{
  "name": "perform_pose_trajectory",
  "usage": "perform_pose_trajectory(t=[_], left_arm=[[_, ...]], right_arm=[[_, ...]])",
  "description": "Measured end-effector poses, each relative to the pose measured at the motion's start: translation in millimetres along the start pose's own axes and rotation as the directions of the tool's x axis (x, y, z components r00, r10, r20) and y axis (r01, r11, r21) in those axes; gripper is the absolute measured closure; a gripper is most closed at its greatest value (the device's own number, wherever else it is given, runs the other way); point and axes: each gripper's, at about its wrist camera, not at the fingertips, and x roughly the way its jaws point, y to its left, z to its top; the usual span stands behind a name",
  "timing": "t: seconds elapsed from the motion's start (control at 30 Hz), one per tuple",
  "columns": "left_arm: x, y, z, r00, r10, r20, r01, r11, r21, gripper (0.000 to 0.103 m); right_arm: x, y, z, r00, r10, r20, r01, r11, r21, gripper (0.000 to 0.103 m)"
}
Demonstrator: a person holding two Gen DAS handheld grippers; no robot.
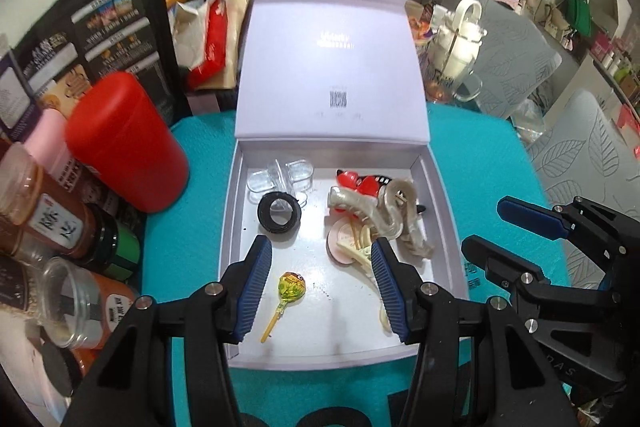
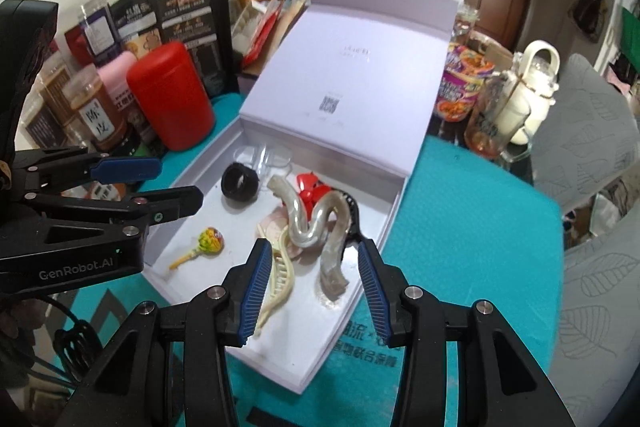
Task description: Organize rigid objects
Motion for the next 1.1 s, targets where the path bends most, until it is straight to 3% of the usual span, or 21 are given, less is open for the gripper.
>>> perform_pose_trajectory(t=[0.3,0.73,0.8,0.93,1.0,1.1], left_arm=[[-61.7,-13.0,-0.5,0.995,0.033,0.090,-0.030,0.999,-0.033,0.052],[-142.3,-43.2,-11.6,0.972,0.115,0.206,-0.113,0.993,-0.022,0.052],[-155.0,-48.7,-16.6,0.968,0.123,0.219,-0.120,0.992,-0.025,0.051],[-179.3,-58.3,-29.6,0.957,0.136,0.257,-0.129,0.991,-0.043,0.027],[-192.1,-63.0,-37.6,0.948,0.148,0.283,-0.139,0.989,-0.052,0.025],[-206.7,-72.2,-48.5,0.940,0.176,0.294,-0.165,0.984,-0.061,0.025]], right_arm=[[-63.3,0.2,10.7,0.995,0.003,0.103,-0.003,1.000,-0.008,0.058],[-142.7,11.5,-0.3,0.978,0.002,0.206,0.005,0.999,-0.037,0.058],[-152.8,11.7,-4.6,0.976,0.001,0.219,0.007,0.999,-0.035,0.053],[-177.3,9.6,-17.9,0.970,0.010,0.244,-0.004,1.000,-0.026,0.043],[-189.1,9.3,-25.8,0.967,0.012,0.256,-0.006,1.000,-0.024,0.031],[-208.2,8.3,-38.1,0.959,0.018,0.284,-0.009,0.999,-0.034,0.025]])
